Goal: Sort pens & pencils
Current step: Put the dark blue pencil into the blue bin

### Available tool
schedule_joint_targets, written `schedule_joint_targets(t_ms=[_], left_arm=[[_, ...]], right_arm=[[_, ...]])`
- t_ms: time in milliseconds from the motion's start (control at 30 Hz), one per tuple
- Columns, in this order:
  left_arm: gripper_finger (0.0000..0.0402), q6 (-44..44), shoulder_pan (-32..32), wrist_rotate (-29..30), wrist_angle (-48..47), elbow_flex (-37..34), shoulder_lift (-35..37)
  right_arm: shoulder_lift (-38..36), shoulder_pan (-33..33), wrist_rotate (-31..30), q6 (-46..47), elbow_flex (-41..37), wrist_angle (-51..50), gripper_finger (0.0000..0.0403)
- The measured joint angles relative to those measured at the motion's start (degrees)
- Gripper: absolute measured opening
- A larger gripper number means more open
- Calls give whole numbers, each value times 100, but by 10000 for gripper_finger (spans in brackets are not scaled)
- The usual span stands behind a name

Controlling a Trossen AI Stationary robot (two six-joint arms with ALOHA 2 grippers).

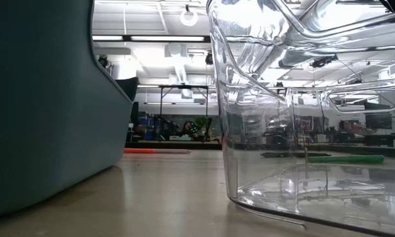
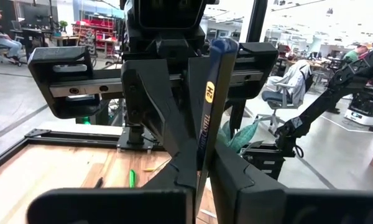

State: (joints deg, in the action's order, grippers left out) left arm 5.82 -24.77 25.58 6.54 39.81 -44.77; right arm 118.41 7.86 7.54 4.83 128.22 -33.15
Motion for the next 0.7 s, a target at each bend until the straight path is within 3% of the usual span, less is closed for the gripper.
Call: schedule_joint_targets(t_ms=[200,433,700], left_arm=[[26,-4,0,53,-5,0,0],[8,-8,0,59,-90,-2,17],[23,455,0,-188,-834,-2,300]], right_arm=[[0,-2,30,0,0,0,52],[-30,-91,27,211,0,-207,126],[-307,-79,-62,92,2,-796,147]])
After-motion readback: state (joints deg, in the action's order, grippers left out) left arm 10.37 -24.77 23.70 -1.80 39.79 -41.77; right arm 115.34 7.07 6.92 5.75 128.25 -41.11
